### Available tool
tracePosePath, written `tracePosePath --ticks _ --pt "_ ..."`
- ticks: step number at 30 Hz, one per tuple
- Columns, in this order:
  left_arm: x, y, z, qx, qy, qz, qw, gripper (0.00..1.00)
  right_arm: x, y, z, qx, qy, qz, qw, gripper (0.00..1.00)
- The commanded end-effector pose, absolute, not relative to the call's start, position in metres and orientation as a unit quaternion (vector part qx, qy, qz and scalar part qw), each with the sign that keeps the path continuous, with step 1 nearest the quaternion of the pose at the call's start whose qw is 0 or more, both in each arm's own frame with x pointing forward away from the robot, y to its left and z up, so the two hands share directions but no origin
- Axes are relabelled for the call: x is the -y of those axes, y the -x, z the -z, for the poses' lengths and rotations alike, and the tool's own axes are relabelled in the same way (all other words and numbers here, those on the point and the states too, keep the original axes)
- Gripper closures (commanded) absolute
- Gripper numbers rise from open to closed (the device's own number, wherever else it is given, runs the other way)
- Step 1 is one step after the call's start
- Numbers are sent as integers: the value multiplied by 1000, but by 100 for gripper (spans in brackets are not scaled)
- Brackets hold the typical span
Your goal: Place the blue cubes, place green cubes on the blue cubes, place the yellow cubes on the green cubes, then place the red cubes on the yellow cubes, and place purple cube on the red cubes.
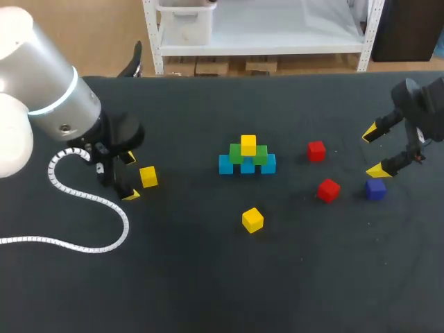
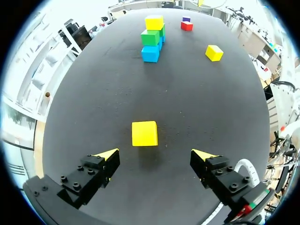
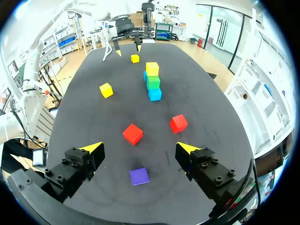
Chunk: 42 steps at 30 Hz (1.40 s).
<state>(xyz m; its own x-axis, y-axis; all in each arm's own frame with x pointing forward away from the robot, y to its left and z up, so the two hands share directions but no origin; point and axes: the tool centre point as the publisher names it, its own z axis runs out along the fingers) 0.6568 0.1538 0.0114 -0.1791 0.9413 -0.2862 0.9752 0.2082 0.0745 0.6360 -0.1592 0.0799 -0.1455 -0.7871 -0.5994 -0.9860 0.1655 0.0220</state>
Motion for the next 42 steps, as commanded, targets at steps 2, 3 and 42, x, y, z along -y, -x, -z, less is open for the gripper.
tracePosePath --ticks 2,3,42 --pt "-149 -671 -6 -761 -632 68 125 0 159 -636 -80 -726 610 -213 235 0" --pt "-148 -672 -5 -761 -633 69 125 0 159 -636 -80 -726 610 -213 235 0" --pt "-101 -665 -21 -746 -650 80 123 100 159 -636 -80 -726 610 -213 235 0"
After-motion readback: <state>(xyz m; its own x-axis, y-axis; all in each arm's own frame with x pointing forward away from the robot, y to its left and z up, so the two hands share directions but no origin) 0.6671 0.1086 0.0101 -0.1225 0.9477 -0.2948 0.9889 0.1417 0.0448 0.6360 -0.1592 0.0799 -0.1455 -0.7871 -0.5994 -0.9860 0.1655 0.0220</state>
